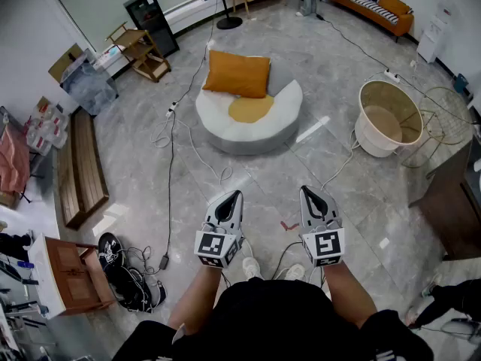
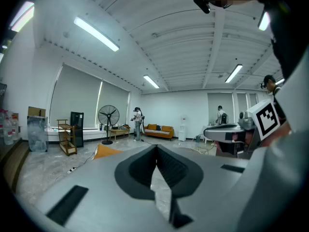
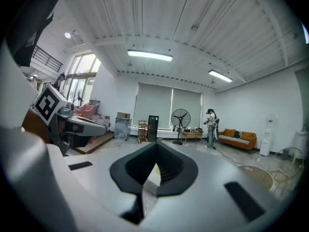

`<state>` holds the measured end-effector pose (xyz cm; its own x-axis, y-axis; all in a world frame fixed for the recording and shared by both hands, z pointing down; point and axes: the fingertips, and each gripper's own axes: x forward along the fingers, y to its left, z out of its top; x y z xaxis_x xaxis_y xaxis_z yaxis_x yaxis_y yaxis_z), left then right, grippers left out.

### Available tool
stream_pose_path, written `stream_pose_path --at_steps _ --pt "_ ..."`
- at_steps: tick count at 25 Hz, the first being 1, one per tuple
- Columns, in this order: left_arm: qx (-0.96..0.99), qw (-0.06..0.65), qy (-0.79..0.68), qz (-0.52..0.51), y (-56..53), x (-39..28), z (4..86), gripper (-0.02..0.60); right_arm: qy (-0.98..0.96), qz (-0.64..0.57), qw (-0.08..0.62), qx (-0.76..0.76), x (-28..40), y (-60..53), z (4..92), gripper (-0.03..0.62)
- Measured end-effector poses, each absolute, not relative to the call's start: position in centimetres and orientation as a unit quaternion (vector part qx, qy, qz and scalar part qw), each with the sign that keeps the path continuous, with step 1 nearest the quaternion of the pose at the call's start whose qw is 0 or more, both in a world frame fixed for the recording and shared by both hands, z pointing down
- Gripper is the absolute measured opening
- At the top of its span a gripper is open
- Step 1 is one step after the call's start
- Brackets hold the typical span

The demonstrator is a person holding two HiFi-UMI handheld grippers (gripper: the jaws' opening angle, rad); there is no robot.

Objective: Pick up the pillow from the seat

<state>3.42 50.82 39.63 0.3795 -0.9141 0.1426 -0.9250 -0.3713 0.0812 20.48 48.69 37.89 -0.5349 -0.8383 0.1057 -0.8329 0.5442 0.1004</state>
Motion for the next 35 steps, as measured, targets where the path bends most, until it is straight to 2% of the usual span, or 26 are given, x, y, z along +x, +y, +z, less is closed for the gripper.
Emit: stream_pose_path --at_steps 20,35 --pt "0.832 0.067 -0.550 0.037 50.6 -7.2 39.4 0.012 -0.863 0.007 0.063 0.502 13.6 48.1 38.5 0.006" --pt "0.811 0.070 -0.578 0.066 34.8 -8.7 41.6 0.012 -0.878 0.028 0.061 0.475 12.5 30.7 40.9 0.006"
